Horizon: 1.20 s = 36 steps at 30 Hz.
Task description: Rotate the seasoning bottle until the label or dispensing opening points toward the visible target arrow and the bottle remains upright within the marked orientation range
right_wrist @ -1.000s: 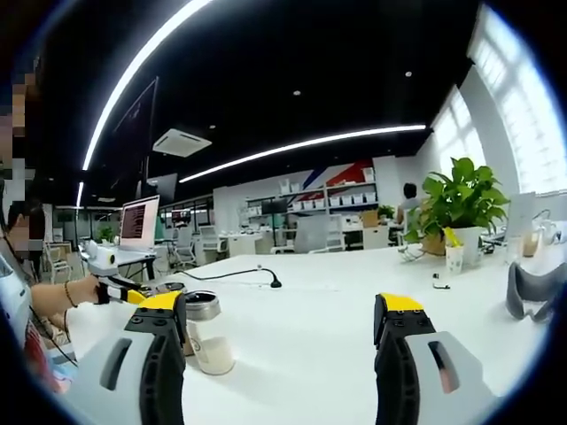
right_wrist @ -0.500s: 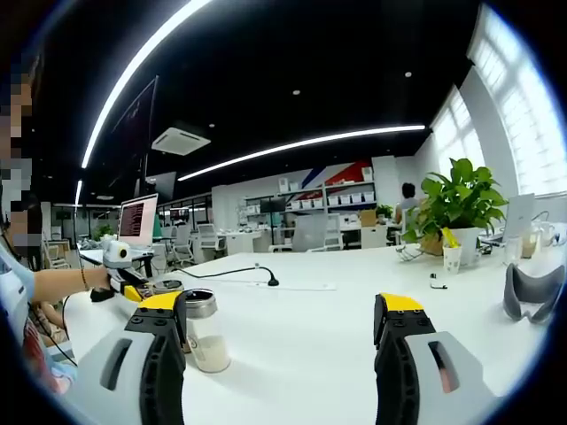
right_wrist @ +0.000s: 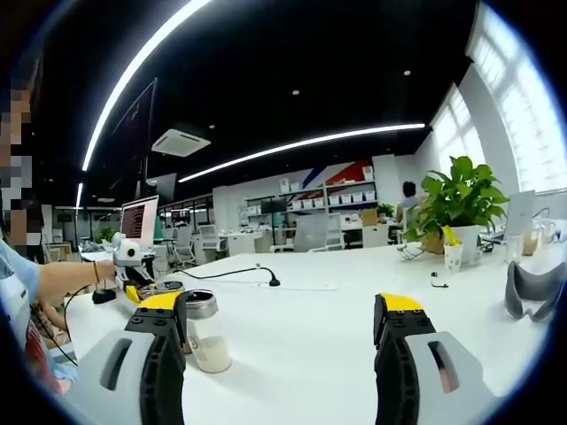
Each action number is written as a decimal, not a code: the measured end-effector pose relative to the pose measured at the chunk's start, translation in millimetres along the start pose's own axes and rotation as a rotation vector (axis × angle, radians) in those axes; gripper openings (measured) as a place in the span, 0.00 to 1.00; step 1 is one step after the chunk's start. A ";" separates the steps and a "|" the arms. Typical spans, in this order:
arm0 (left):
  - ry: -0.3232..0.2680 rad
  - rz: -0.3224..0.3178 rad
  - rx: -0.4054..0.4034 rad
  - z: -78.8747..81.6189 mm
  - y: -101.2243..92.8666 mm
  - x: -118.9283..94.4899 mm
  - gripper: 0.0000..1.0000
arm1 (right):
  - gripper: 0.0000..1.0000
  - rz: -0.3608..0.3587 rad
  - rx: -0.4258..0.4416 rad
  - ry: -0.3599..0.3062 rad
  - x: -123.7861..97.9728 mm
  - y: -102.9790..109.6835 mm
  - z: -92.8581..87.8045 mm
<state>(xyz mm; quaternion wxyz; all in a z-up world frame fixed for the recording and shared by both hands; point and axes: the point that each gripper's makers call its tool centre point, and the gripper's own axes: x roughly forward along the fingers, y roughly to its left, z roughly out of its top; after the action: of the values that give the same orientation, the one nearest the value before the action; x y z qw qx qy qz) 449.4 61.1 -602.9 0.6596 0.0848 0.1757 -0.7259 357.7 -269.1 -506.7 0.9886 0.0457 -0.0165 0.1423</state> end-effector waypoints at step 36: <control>-0.297 0.995 -0.215 6.1 -1.8 -33.7 0.50 | 0.90 0.002 0.016 -0.001 -3.9 -0.8 0.2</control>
<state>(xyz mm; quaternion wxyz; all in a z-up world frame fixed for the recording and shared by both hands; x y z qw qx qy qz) 452.2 90.3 -585.0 0.9471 -0.0141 0.0923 -0.3070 354.1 -270.9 -506.8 0.9881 0.0538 -0.0158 0.1435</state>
